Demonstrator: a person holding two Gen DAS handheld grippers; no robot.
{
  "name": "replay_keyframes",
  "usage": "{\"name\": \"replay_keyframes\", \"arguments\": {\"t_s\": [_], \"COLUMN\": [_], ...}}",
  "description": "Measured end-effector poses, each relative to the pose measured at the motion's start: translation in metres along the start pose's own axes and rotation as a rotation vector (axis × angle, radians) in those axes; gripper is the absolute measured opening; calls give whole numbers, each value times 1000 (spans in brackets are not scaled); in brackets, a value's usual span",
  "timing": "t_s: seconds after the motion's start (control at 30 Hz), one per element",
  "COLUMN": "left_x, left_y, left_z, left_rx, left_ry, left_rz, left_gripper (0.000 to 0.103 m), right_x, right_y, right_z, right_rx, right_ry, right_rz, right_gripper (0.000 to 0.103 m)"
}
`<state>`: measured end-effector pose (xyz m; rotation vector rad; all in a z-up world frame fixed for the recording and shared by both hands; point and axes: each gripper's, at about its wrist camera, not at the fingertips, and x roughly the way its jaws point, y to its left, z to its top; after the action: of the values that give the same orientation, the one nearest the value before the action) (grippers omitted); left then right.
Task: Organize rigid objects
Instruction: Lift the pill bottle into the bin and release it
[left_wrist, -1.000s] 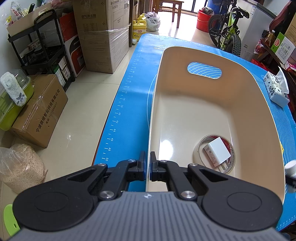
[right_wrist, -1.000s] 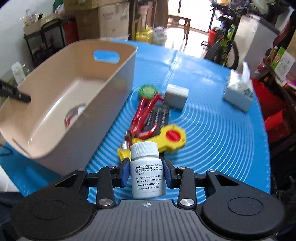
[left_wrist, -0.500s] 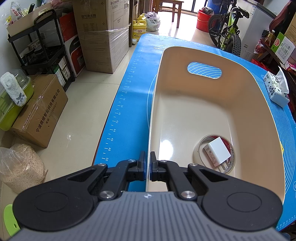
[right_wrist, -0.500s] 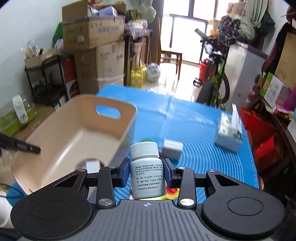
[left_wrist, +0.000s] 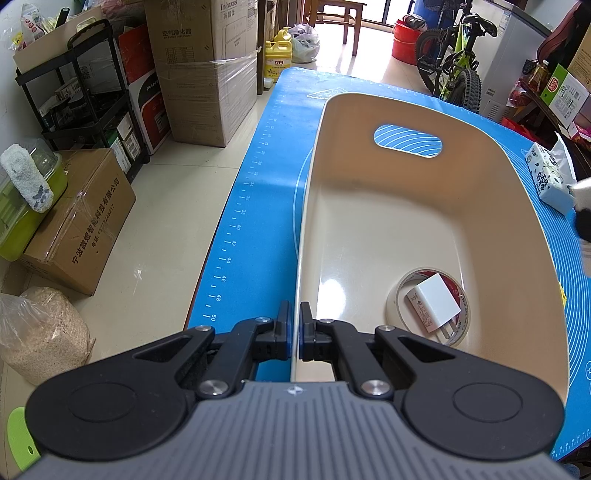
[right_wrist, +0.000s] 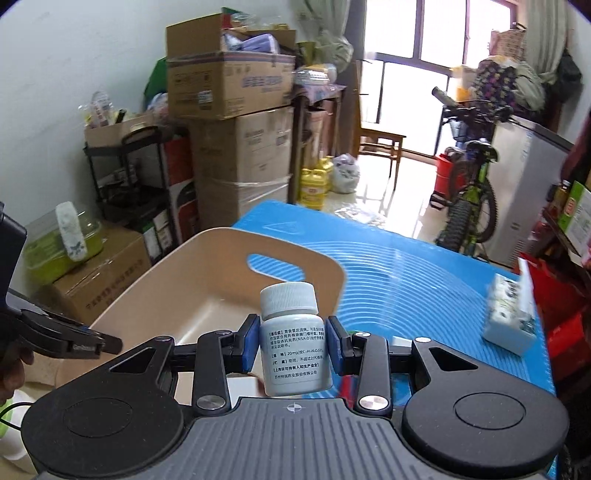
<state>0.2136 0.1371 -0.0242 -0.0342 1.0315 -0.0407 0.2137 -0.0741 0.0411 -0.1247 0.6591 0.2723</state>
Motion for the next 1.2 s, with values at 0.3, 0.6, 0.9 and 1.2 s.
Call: {"name": "replay_keyframes", "arguments": {"t_s": [0.3, 0.6, 0.9, 1.2], "left_x": [0, 0, 0, 0], "left_y": [0, 0, -1, -1], "left_z": [0, 0, 0, 0], "left_rx": [2, 6, 9, 9], "left_ry": [0, 0, 0, 0], "left_rz": [2, 6, 9, 9], "left_gripper": [5, 5, 5, 5], "right_x": [44, 84, 113, 116], "right_y": [33, 46, 65, 66], "right_z": [-4, -16, -25, -26], "right_rx": [-56, -66, -160, -170], "right_ry": [84, 233, 377, 387], "right_rz": [47, 89, 87, 94], "right_gripper": [45, 45, 45, 52]}}
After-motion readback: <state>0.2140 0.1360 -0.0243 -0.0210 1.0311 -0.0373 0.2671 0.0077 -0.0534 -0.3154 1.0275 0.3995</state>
